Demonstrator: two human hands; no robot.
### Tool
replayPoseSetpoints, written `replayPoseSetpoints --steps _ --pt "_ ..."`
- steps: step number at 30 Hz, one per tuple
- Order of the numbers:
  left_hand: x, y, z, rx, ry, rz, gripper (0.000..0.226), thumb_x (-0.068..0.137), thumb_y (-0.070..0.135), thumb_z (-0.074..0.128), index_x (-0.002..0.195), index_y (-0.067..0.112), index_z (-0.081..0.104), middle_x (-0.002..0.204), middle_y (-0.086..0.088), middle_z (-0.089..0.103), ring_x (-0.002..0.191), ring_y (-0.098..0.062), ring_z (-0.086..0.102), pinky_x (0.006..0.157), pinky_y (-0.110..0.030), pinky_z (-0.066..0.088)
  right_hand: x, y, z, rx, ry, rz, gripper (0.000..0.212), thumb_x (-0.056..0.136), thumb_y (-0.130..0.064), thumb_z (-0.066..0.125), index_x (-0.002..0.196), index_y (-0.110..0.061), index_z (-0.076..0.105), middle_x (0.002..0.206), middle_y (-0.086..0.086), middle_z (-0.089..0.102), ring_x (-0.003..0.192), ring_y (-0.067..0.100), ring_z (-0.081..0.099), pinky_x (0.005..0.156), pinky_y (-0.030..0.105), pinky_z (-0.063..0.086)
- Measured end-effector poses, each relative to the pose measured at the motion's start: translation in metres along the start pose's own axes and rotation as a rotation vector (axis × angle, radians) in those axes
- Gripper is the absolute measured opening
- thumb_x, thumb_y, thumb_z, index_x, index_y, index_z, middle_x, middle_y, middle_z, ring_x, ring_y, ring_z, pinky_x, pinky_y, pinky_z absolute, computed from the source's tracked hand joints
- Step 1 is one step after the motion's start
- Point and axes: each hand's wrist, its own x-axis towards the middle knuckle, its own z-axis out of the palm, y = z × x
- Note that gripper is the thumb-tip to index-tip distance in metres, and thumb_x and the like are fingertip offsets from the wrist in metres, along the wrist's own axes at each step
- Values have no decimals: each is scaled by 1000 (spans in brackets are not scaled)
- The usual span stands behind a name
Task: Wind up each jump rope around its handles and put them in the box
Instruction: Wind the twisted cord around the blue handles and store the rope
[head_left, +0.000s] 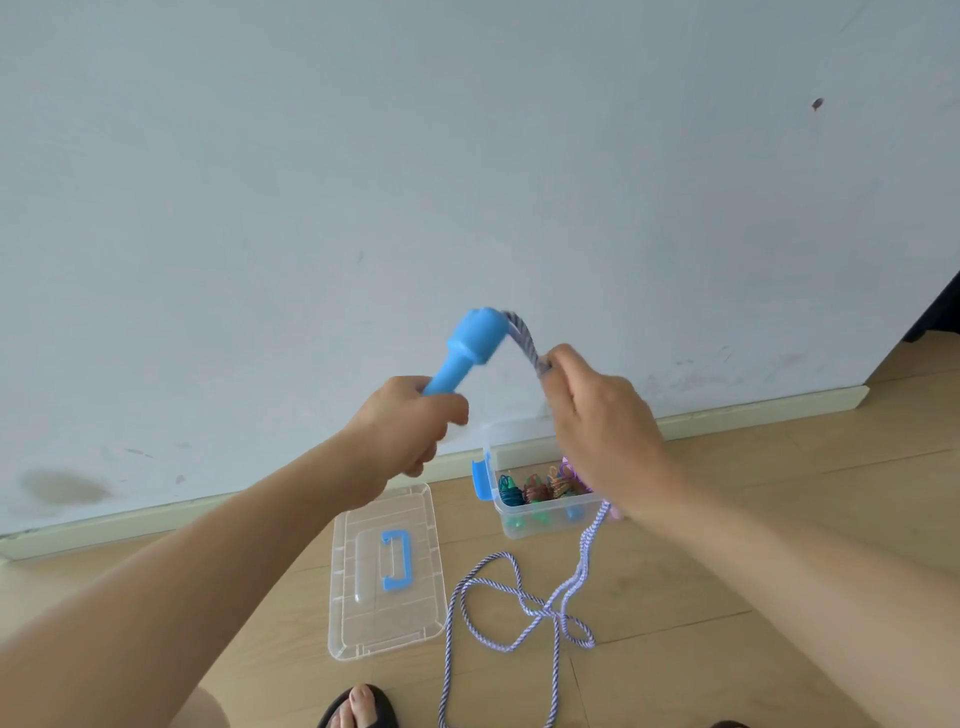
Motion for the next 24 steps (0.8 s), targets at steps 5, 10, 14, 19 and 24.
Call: replayPoseSetpoints --steps 5,10,14,19,24 --pt "9 -11 7 97 118 -77 9 81 18 59 79 12 55 67 -1 46 50 -17 40 49 -25 34 -23 -25 27 -576 -295 -351 24 79 -33 76 85 -18 59 52 -2 53 38 22 53 46 26 -2" --pt "14 -25 4 1088 232 250 11 85 29 52 89 19 48 71 3 48 67 -24 53 58 -29 39 -30 -44 24 -461 -389 -463 28 94 -36 57 73 -21 49 62 -1 56 52 25 37 45 32 11" --pt "6 -25 15 1365 119 477 44 87 61 49 99 18 45 68 6 40 64 -24 50 59 -31 38 -11 -41 0 -174 -478 -268 40 102 -32 39 64 -19 40 57 -5 42 53 12 38 51 29 24" --pt "-2 -31 18 1402 99 560 73 71 91 39 92 20 39 68 6 44 60 -25 50 56 -31 35 3 -32 -27 117 -589 -45 28 99 -23 53 83 -3 64 58 -1 42 43 6 43 34 14 35" --pt "-11 -29 18 1395 43 612 61 80 81 41 99 23 45 68 7 41 63 -24 47 60 -31 37 12 -12 -19 301 -624 16 19 88 -28 71 73 -17 70 61 -5 59 55 8 46 54 21 38"
